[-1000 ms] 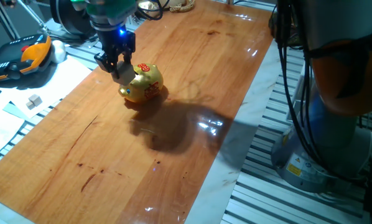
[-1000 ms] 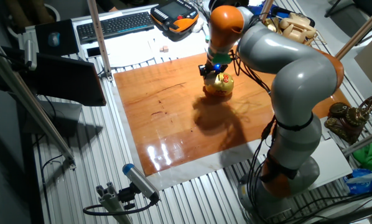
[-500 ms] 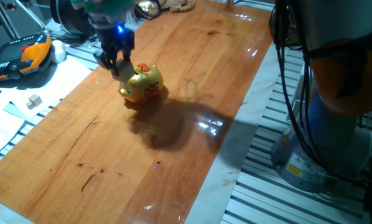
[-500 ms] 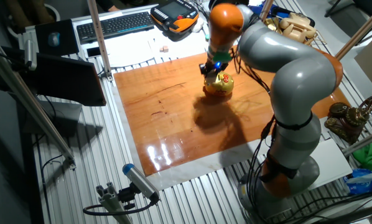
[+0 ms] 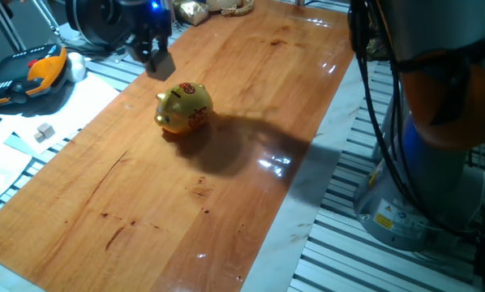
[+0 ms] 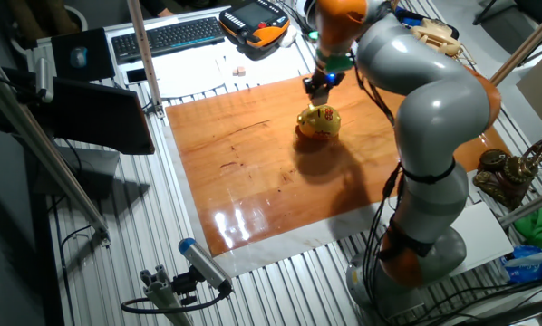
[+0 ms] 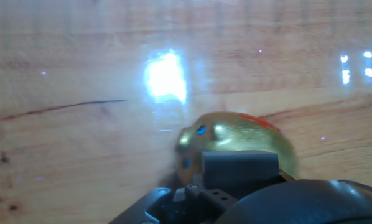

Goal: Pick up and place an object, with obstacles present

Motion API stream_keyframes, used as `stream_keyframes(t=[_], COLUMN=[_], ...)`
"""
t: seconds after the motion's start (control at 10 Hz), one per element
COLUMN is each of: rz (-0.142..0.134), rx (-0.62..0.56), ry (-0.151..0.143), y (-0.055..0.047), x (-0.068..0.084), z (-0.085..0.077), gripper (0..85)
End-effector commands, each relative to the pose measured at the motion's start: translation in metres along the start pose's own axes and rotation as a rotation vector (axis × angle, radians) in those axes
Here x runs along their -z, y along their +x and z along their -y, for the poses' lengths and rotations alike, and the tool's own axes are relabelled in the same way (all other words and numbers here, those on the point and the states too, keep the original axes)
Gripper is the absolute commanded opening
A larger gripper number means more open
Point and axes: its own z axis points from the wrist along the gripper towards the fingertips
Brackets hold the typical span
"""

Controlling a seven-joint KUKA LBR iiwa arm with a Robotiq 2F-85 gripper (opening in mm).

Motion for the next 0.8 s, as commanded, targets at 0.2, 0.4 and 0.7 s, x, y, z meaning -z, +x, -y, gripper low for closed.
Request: stream_keyframes(t=[0.2, 0.4, 0.7], rz=[0.004, -0.008, -0.015], rx=[0.004, -0.006, -0.022], ry=[0.002, 0.002, -0.016], y=[0.009, 0.016, 0.026], x=[-0.005, -0.006, -0.017], z=[0.046, 0.056, 0.077], gripper=[0.0, 0.0, 0.0])
